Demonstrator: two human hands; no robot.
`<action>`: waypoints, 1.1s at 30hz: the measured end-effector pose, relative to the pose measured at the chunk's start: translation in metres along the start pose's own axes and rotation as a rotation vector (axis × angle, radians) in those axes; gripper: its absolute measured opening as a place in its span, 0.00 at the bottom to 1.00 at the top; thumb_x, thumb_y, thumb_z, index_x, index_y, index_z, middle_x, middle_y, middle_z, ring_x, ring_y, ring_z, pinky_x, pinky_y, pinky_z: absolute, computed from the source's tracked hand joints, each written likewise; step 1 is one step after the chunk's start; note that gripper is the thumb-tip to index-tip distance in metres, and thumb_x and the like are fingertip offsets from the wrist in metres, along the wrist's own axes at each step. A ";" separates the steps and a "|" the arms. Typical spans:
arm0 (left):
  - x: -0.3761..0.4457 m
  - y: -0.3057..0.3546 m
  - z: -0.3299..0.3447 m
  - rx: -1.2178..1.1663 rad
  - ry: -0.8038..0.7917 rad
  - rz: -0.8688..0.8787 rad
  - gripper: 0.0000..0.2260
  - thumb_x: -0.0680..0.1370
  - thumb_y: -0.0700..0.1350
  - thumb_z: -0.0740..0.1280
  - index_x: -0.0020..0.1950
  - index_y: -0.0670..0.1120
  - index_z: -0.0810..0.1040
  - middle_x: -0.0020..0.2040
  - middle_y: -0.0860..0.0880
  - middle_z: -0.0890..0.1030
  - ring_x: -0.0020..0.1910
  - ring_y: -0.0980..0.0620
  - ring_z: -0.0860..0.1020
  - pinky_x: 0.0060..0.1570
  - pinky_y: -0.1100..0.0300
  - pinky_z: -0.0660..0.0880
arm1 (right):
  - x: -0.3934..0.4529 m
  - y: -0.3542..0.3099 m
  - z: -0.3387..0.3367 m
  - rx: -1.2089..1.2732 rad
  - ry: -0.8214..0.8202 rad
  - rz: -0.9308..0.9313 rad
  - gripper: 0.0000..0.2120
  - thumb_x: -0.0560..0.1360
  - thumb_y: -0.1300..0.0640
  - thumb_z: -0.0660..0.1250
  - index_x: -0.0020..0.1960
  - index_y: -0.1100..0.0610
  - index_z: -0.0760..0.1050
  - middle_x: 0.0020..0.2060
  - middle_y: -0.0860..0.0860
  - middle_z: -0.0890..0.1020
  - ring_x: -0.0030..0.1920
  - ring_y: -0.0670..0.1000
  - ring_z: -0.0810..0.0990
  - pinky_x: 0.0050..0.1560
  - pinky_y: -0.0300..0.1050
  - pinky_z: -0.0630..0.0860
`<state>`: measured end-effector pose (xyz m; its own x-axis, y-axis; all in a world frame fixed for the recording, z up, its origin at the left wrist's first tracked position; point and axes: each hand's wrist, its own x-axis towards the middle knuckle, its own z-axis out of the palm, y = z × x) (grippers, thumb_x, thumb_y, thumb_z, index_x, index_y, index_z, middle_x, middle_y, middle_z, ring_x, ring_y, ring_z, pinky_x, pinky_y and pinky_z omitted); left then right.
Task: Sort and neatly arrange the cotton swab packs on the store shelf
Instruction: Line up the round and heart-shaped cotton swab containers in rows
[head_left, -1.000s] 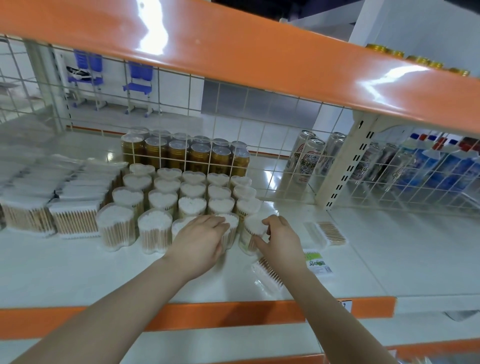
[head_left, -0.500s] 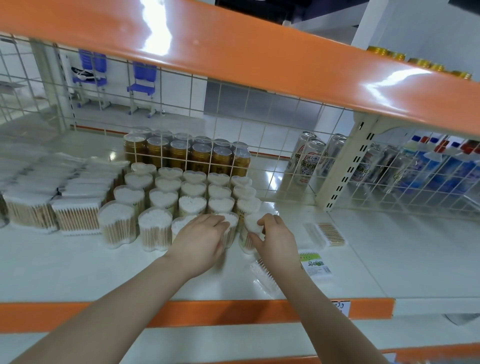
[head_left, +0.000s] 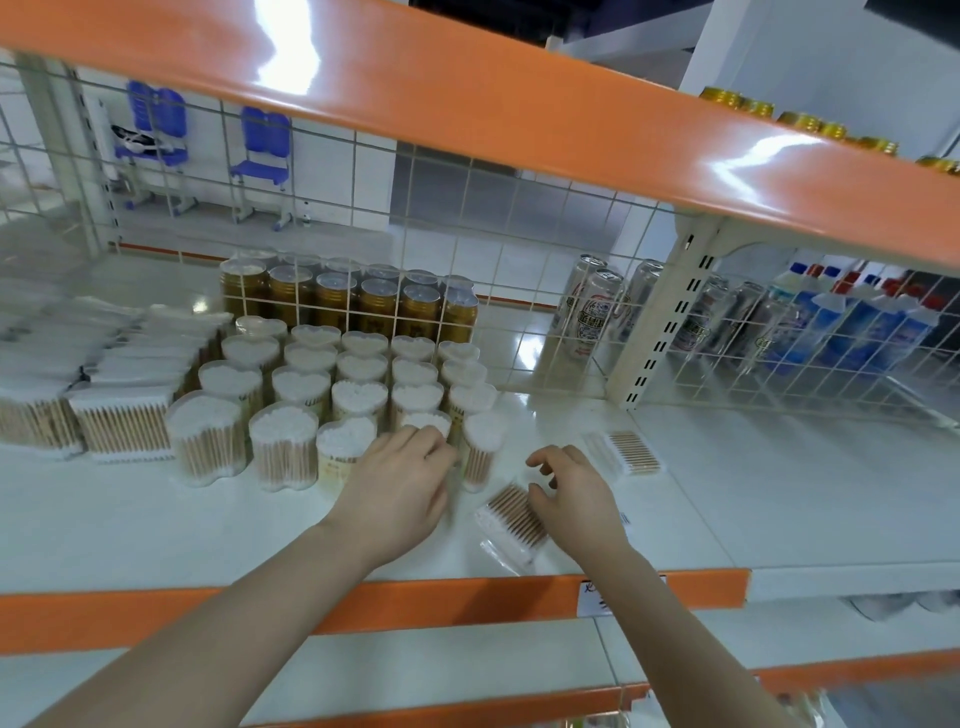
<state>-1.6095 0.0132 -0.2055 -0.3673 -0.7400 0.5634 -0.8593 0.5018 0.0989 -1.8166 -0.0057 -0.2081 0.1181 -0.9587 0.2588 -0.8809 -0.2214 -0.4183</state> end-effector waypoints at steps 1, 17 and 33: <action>-0.001 0.002 0.003 -0.007 -0.014 0.006 0.14 0.68 0.44 0.54 0.40 0.45 0.79 0.37 0.49 0.77 0.34 0.48 0.76 0.31 0.57 0.75 | -0.003 0.002 -0.001 -0.002 -0.019 -0.001 0.14 0.75 0.60 0.64 0.60 0.55 0.73 0.54 0.51 0.75 0.46 0.44 0.72 0.45 0.35 0.69; -0.025 0.009 0.012 0.003 -0.149 0.029 0.15 0.67 0.46 0.55 0.38 0.50 0.82 0.34 0.54 0.78 0.32 0.54 0.78 0.27 0.60 0.76 | -0.028 0.006 -0.003 -0.139 -0.339 -0.093 0.33 0.70 0.47 0.70 0.71 0.54 0.64 0.68 0.52 0.68 0.68 0.51 0.65 0.66 0.39 0.59; -0.052 -0.001 -0.006 0.010 -0.240 -0.039 0.09 0.62 0.44 0.62 0.36 0.52 0.81 0.32 0.56 0.77 0.29 0.55 0.76 0.24 0.65 0.72 | -0.030 -0.015 -0.004 -0.016 -0.368 -0.100 0.27 0.72 0.51 0.67 0.70 0.53 0.67 0.65 0.50 0.72 0.63 0.49 0.71 0.62 0.40 0.67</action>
<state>-1.5875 0.0535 -0.2296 -0.4066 -0.8449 0.3477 -0.8777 0.4669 0.1083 -1.8085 0.0271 -0.2064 0.3576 -0.9333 -0.0336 -0.8636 -0.3167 -0.3922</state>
